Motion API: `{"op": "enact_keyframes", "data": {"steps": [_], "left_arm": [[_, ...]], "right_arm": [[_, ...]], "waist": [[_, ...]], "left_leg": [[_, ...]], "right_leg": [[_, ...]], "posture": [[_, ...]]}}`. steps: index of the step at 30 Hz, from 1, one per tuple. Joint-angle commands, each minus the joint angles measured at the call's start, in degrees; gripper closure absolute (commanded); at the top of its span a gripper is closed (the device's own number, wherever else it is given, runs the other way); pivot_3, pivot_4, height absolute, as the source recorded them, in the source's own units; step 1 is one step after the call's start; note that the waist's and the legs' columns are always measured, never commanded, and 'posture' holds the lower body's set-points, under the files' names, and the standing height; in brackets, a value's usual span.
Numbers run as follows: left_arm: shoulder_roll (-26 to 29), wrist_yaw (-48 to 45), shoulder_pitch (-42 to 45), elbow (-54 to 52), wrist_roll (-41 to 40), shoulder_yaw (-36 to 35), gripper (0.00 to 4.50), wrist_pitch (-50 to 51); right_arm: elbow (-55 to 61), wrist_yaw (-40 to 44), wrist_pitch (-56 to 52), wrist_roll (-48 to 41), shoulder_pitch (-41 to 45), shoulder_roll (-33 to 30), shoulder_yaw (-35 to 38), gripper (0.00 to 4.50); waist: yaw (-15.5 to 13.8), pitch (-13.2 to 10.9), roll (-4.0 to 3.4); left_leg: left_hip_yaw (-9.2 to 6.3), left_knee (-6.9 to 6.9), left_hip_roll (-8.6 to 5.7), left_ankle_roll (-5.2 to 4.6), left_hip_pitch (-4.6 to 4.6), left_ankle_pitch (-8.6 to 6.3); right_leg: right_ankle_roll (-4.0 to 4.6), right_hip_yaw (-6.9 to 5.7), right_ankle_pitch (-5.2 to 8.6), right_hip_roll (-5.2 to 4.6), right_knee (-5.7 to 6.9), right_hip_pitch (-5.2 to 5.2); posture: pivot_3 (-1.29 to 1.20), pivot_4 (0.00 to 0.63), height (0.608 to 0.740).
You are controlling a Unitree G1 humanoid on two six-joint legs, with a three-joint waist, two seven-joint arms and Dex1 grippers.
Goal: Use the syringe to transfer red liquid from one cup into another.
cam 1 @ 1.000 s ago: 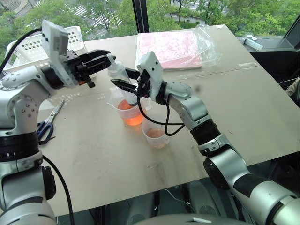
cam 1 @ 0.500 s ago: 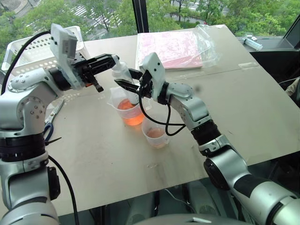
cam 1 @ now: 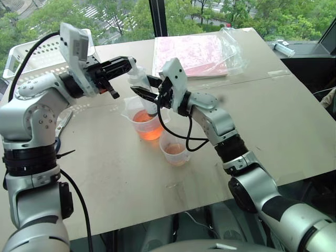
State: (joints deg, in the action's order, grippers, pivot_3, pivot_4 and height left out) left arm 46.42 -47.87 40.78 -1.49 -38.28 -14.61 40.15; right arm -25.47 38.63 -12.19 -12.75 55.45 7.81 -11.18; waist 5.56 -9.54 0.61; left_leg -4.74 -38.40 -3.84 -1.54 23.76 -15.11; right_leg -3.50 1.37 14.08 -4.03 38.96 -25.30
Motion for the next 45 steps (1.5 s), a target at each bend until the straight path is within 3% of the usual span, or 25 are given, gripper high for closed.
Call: {"op": "enact_keyframes", "data": {"steps": [1,22,25,29,35,45], "left_arm": [[0.38,4.38,4.02,0.8,0.27,-4.68,4.48,-1.73],[0.92,2.34,2.81,-0.03,-2.51,-5.23,4.48,1.35],[1.21,1.98,1.61,-1.99,-3.39,-5.28,3.54,2.35],[2.69,0.86,-0.49,-3.31,-2.22,-4.48,1.89,2.41],[9.97,-8.16,-6.38,-4.27,-3.54,-6.41,1.89,1.95],[11.59,-9.92,-5.81,-1.91,-2.97,-6.91,1.89,1.17]], "right_arm": [[2.78,2.48,-1.14,-0.03,-1.31,3.44,-4.09,3.03],[4.2,2.45,-2.45,0.16,-1.74,4.04,-4.4,3.03],[4.27,2.29,-2.38,-0.12,-1.32,4.12,-4.13,3.03],[4.2,1.97,-2.04,-0.72,-0.57,4.18,-3.54,3.03],[4.79,1.06,-1.8,-2.6,1.38,4.44,-1.62,3.03],[5.52,-0.75,-1.07,-4.76,3.51,4.74,0.29,3.03]], "waist": [[-0.02,0.0,0.0],[-0.01,0.0,0.0],[0.04,0.0,0.0],[0.15,0.0,0.0],[0.6,0.0,0.0],[-0.01,0.0,0.0]], "left_leg": [[0.0,0.0,0.0,0.0,0.0,0.0],[0.0,-0.01,0.0,0.0,0.0,0.0],[0.0,-0.01,0.0,0.0,0.0,0.0],[0.0,-0.01,0.0,0.0,0.0,0.0],[0.01,0.02,0.02,0.0,0.0,0.0],[-0.01,-0.01,0.02,0.0,0.0,0.0]], "right_leg": [[0.0,0.0,0.0,0.0,0.0,0.0],[0.0,0.0,0.0,0.0,0.0,0.0],[0.0,0.0,0.0,0.0,0.0,0.0],[0.0,0.01,0.0,0.0,0.0,0.0],[0.0,0.03,0.0,0.0,0.0,-0.01],[0.0,-0.01,0.0,0.01,-0.01,0.01]], "posture": [[0.0,0.15,0.74],[0.0,0.15,0.74],[0.0,0.15,0.74],[0.0,0.15,0.74],[0.0,0.15,0.74],[0.0,0.15,0.74]]}}
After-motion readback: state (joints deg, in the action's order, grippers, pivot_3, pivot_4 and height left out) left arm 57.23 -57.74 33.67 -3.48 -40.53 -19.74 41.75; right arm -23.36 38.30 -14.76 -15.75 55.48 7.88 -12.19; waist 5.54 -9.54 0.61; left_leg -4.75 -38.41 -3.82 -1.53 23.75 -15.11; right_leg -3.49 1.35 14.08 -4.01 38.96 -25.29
